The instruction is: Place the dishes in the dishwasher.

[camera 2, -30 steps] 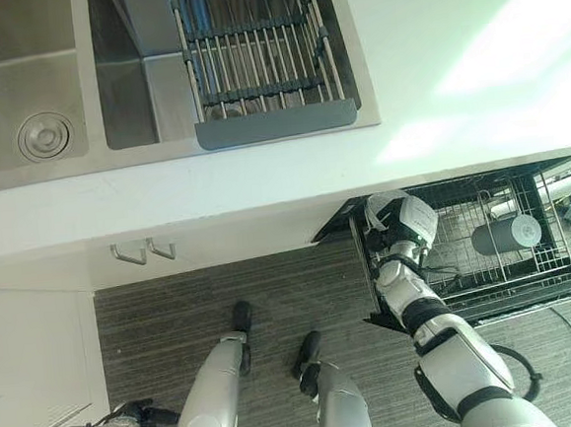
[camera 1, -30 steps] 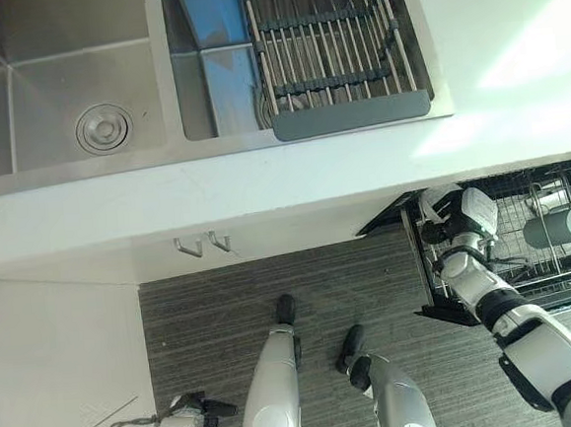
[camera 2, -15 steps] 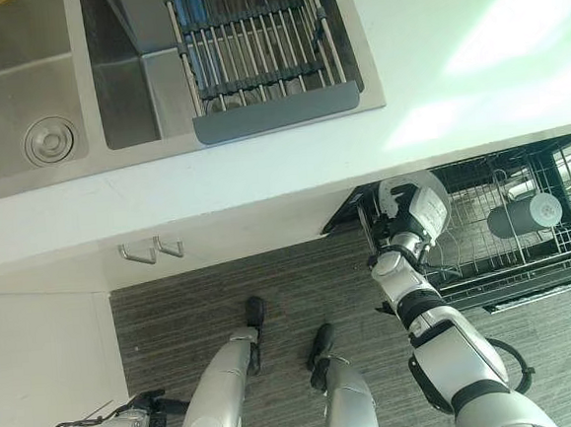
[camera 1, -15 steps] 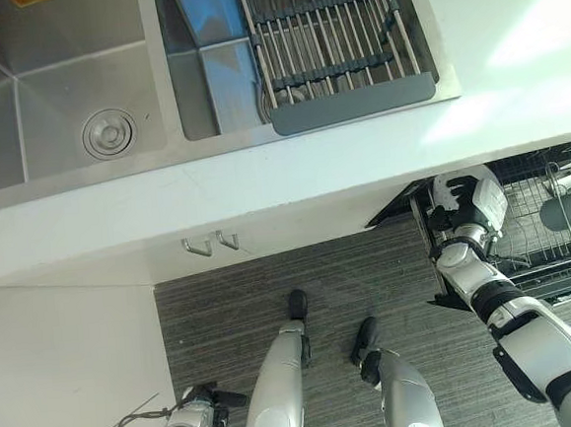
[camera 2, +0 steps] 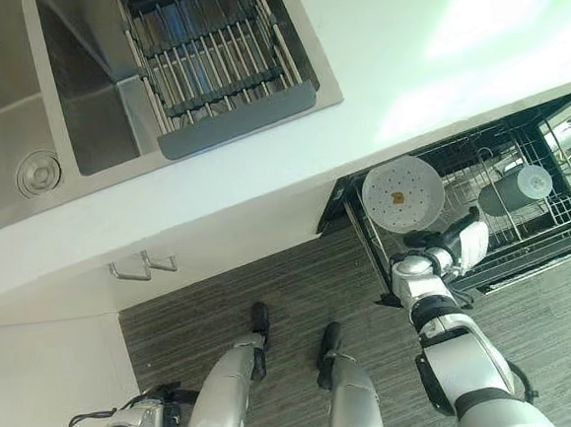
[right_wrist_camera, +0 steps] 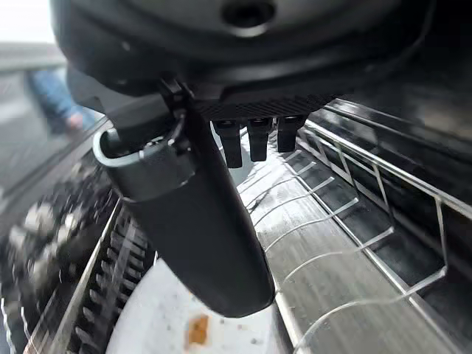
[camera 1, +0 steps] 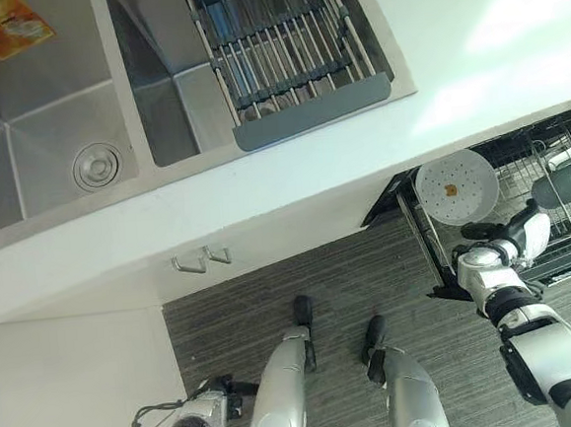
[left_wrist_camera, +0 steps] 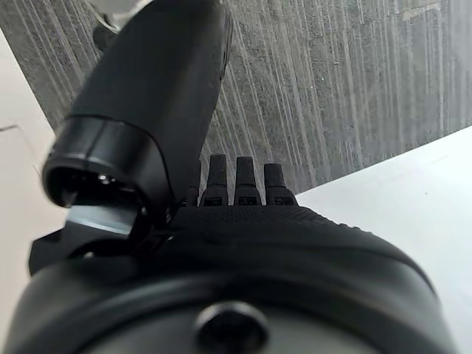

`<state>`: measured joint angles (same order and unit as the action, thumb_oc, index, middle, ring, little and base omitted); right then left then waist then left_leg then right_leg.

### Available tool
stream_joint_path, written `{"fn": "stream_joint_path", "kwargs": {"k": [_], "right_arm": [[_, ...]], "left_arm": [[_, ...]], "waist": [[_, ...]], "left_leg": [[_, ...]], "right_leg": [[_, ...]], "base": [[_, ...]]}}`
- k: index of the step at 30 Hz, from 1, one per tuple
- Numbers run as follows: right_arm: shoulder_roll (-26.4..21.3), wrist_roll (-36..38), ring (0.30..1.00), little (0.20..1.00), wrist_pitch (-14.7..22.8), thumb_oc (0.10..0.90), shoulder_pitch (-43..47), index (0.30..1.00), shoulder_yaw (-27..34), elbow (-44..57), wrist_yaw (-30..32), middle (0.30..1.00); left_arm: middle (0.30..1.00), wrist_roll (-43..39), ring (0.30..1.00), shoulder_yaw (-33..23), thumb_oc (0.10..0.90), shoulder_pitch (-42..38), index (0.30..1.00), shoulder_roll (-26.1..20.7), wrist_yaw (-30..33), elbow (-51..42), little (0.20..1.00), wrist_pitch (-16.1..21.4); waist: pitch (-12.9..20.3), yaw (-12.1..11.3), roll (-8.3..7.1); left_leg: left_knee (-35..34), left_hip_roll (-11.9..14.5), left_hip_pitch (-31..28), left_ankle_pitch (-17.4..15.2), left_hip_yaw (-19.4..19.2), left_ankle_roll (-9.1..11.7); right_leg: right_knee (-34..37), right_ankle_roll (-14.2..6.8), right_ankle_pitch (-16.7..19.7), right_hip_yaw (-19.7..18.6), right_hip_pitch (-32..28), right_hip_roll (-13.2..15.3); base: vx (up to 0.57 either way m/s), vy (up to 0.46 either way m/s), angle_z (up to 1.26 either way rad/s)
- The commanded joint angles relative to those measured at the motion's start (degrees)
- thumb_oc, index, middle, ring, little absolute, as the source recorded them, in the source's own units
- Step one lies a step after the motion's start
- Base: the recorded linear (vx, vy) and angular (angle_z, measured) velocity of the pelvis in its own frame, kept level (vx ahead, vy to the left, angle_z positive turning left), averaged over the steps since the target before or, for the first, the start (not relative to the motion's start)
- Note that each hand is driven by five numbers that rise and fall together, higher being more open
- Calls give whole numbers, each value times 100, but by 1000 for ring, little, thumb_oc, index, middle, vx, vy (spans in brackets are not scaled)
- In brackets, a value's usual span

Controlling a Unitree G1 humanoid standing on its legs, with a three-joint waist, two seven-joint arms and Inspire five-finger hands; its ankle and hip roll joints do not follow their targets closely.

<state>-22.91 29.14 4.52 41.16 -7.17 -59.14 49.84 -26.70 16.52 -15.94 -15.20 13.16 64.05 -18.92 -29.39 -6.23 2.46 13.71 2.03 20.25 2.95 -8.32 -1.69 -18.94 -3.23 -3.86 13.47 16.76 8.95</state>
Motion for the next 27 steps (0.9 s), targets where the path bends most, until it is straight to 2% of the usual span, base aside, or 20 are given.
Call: {"fn": "stream_joint_path", "kwargs": {"k": [1, 5, 6, 9, 10, 11, 12, 13, 14, 17, 18, 20, 21, 22, 23, 24, 27], "right_arm": [[-413, -198, 900, 900, 1628, 800, -178, 900, 91, 1084, 663, 900], [-345, -825, 900, 900, 1802, 800, -721, 900, 209, 2396, 927, 900], [-333, -1030, 900, 900, 2021, 800, -1014, 900, 247, 3131, 793, 900], [-292, -992, 900, 900, 2113, 800, -1265, 900, 289, 3924, 383, 900], [-254, -1085, 900, 900, 2272, 800, -1383, 900, 312, 4265, 290, 900], [-291, -1236, 900, 900, 2307, 800, -1523, 900, 403, 4699, 352, 900], [-389, -1340, 900, 900, 2544, 800, -1830, 900, 686, 5281, 413, 900], [-442, -1310, 900, 900, 2663, 800, -1946, 900, 815, 5456, 416, 900], [-593, -1072, 900, 900, 3145, 800, -2215, 900, 1243, 5902, 515, 900], [-645, -927, 900, 900, 3319, 800, -2413, 900, 1607, 6049, 946, 900], [-640, -782, 900, 900, 3290, 800, -2560, 900, 1820, 6011, 1152, 900], [-587, -270, 900, 900, 3282, 800, -2775, 900, 2102, 5874, 1165, 900], [-506, 310, 900, 900, 3284, 800, -2913, 900, 2268, 5725, 860, 900], [-340, 1363, 900, 900, 3462, 800, -3139, 900, 2448, 5495, -178, 900], [-297, 1647, 900, 900, 3426, 800, -3188, 900, 2470, 5450, -331, 900], [-105, 2285, 900, 900, 3304, 800, -3397, 900, 2595, 5155, -979, 900], [-8, 2762, 900, 900, 3000, 800, -3609, 900, 2748, 4337, -1524, 900]], "left_arm": [[900, -528, 900, 18, 800, 436, 900, 69, 212, 98, 900, -196], [900, -814, 900, -123, 800, 517, 900, 201, 271, -126, 900, -39], [900, -823, 900, -209, 800, 611, 900, 227, 288, -263, 900, -56], [900, -782, 900, -338, 800, 721, 900, 259, 338, -371, 900, -110], [900, -735, 900, -417, 800, 789, 900, 281, 374, -429, 900, -146], [900, -659, 900, -505, 800, 880, 900, 293, 353, -439, 900, -130], [900, -485, 900, -654, 800, 1029, 900, 311, 284, -432, 900, -79], [900, -438, 900, -686, 800, 1081, 900, 316, 263, -421, 900, -62], [900, -329, 900, -802, 800, 1228, 900, 305, 136, -348, 900, 6], [900, -159, 900, -864, 800, 1329, 900, 313, -40, -275, 900, 51], [900, -82, 900, -893, 800, 1376, 900, 295, -136, -267, 900, 66], [900, 77, 900, -952, 800, 1460, 900, 259, -274, -240, 900, 149], [900, 144, 900, -962, 800, 1485, 900, 213, -337, -206, 900, 211], [900, 307, 900, -956, 800, 1512, 900, 136, -426, -204, 900, 281], [900, 388, 900, -952, 800, 1518, 900, 119, -468, -216, 900, 298], [900, 546, 900, -953, 800, 1546, 900, 76, -570, -222, 900, 320], [900, 525, 900, -920, 800, 1556, 900, 28, -664, -105, 900, 354]], "waist": [[343, 81, 0], [386, 308, 39], [408, 419, 46], [446, 522, 41], [462, 569, 35], [457, 620, 11], [528, 729, -19], [519, 764, -28], [551, 885, -27], [609, 962, 0], [625, 996, 13], [680, 1041, 29], [694, 1075, 21], [740, 1119, 7], [750, 1132, 3], [809, 1177, -23], [896, 1229, -41]], "left_leg": [[348, -25, -13, -1126, 393, 202], [348, -11, -108, -1132, 321, 201], [348, 6, -175, -1135, 271, 207], [348, 34, -230, -1131, 216, 219], [348, 52, -267, -1127, 185, 222], [348, 64, -354, -1155, 157, 232], [348, 86, -369, -1143, 119, 237], [348, 90, -433, -1178, 102, 241], [348, 135, -521, -1196, 22, 264], [348, 172, -535, -1172, -47, 279], [348, 194, -569, -1181, -79, 279], [348, 226, -607, -1191, -116, 274], [348, 242, -673, -1207, -142, 272], [348, 268, -745, -1228, -193, 262], [348, 275, -768, -1233, -211, 258], [348, 305, -876, -1255, -273, 244], [348, 348, -1057, -1271, -335, 243]], "right_leg": [[175, -253, -218, -198, 9, -202], [175, -199, -252, -300, -39, -230], [175, -180, -273, -345, -88, -240], [175, -163, -284, -389, -123, -246], [175, -153, -293, -413, -151, -247], [175, -158, -328, -448, -226, -252], [175, -161, -318, -503, -209, -269], [175, -168, -348, -524, -258, -271], [175, -167, -382, -553, -322, -283], [175, -145, -392, -540, -353, -283], [175, -140, -413, -517, -406, -281], [175, -125, -441, -463, -470, -278], [175, -123, -461, -439, -550, -280], [175, -122, -477, -399, -629, -267], [175, -122, -481, -391, -650, -264], [175, -114, -503, -350, -756, -245], [175, -93, -537, -305, -945, -242]], "base": [[30, 109, -20], [6, 64, -8], [-10, 47, -9], [9, 13, -9], [32, -13, -11], [36, -37, -20], [47, -37, -19], [36, -15, -22], [14, 14, -12], [-5, 31, -20], [-37, 18, -12], [-18, -2, -8], [6, -38, -11], [5, -45, -7], [27, -66, -7], [33, -47, -7], [51, -53, -7]]}}
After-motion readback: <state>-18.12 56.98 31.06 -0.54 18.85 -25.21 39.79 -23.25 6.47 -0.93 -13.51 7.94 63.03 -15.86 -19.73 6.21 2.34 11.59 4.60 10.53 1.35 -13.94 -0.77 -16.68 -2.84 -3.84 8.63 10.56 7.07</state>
